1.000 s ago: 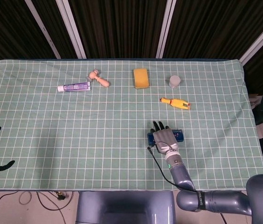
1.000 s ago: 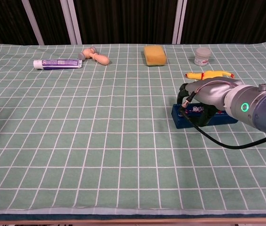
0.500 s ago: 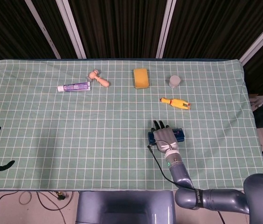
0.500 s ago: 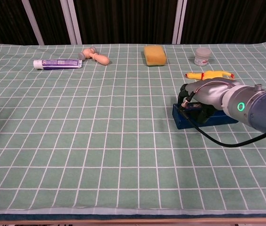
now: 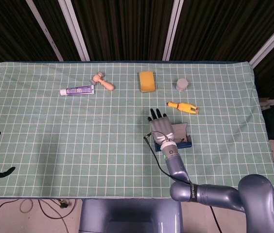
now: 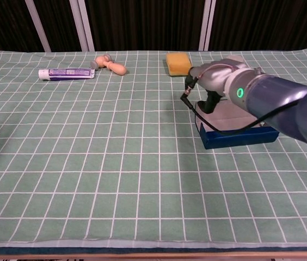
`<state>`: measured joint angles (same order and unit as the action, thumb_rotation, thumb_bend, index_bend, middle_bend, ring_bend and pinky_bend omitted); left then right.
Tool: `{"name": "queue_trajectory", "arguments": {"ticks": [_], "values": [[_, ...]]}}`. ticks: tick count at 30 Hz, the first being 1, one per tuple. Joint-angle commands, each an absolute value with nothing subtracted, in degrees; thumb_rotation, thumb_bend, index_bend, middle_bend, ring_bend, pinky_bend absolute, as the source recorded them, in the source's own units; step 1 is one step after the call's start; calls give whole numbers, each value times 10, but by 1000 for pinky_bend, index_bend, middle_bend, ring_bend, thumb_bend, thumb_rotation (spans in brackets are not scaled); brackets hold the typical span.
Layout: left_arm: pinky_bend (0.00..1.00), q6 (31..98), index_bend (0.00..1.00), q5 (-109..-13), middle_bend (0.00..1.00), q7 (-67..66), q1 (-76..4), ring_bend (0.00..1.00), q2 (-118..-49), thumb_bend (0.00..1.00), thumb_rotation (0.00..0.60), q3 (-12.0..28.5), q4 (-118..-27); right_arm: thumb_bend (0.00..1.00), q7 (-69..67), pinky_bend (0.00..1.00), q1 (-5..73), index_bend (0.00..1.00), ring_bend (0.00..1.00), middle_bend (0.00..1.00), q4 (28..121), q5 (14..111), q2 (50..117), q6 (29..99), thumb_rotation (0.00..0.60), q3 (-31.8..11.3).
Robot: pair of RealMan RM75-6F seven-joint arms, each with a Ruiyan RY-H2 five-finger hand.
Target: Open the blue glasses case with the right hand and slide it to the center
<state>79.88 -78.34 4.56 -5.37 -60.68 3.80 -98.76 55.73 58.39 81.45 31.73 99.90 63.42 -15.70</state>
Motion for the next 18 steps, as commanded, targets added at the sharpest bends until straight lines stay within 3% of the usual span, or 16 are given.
{"name": "queue_trajectory", "arguments": {"ticks": [1,4,5,9,14,15,18], "values": [[0,798,0,-783,0,46,-54,0,-607,0,600,38,-988,537,562,251,589,198,0,0,831,324,994,640,600,-164],[0,797,0,-784,0,47,-54,0,-606,0,600,37,-988,485,568,301,584,151,26,11,868,313,976,653,600,-166],[0,797,0,-784,0,47,-54,0,-606,0,600,37,-988,473,569,358,582,148,74,42,881,308,969,657,600,-167],[0,797,0,-786,0,49,-54,0,-606,0,600,36,-988,466,564,675,564,135,426,334,949,323,934,690,600,-161],[0,797,0,-787,0,49,-54,0,-607,0,600,35,-988,472,542,956,532,129,832,734,1025,342,893,721,600,-144],[0,797,0,-787,0,49,-54,0,-607,0,600,35,-988,478,536,990,524,130,900,810,1038,347,886,727,600,-138],[0,797,0,-787,0,48,-54,0,-607,0,600,35,-989,506,529,1000,508,148,984,902,1059,337,874,732,600,-122]]}}
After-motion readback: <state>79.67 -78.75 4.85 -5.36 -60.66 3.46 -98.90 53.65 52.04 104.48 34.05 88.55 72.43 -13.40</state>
